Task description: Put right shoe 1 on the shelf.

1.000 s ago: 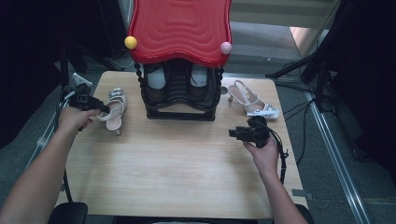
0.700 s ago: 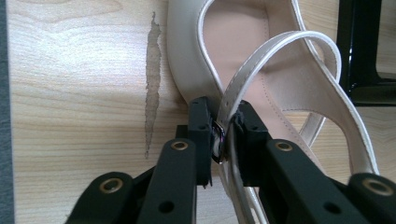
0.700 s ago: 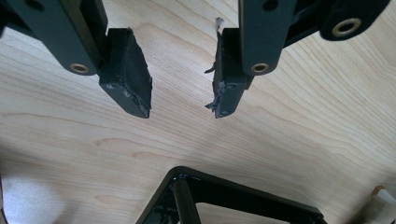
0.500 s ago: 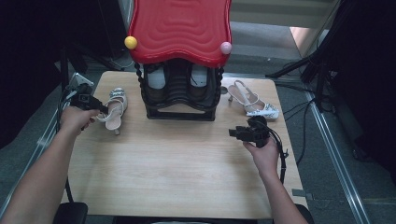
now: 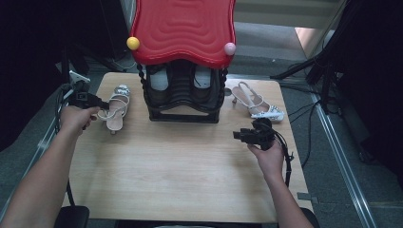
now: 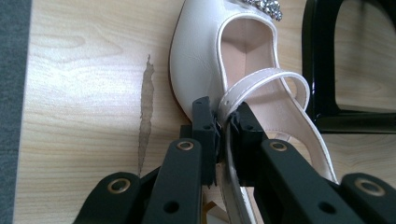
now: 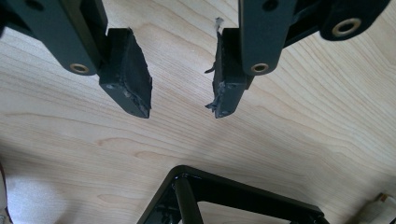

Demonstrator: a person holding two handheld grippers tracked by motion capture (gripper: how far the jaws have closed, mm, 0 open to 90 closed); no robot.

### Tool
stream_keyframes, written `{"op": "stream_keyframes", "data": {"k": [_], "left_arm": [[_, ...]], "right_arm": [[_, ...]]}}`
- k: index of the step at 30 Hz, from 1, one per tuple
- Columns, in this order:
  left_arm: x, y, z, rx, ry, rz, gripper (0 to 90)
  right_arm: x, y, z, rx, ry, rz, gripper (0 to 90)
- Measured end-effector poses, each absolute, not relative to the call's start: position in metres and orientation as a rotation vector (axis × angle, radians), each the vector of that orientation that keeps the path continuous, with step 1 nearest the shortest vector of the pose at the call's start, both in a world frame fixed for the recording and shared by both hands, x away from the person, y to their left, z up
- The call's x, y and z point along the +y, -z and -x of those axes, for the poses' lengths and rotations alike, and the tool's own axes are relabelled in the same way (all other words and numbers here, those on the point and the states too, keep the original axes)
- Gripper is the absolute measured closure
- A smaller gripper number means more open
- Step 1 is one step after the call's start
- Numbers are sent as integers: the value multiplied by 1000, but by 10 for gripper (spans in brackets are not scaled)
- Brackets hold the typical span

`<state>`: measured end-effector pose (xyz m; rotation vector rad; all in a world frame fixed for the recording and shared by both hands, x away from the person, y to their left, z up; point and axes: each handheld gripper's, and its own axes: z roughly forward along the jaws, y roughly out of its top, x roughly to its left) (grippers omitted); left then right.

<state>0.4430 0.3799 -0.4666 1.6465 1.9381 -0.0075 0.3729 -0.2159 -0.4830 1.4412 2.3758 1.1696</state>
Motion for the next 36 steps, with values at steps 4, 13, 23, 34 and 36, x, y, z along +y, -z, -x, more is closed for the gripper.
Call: {"op": "stream_keyframes", "data": {"k": [4, 13, 23, 34, 36], "left_arm": [[380, 463, -442, 1920, 9, -1633, 837], [383, 443, -442, 1887, -10, -1601, 836], [385, 389, -441, 1811, -103, -1594, 836], [384, 305, -441, 1735, -198, -1538, 835], [383, 289, -440, 1714, -216, -1540, 835]], "right_arm": [[-216, 483, -373, 2378, -1167, -1437, 582], [-215, 484, -373, 2381, -1165, -1439, 582], [-214, 484, -373, 2385, -1159, -1439, 580], [-214, 485, -373, 2389, -1154, -1442, 579], [-213, 485, -373, 2390, -1152, -1446, 579]]}}
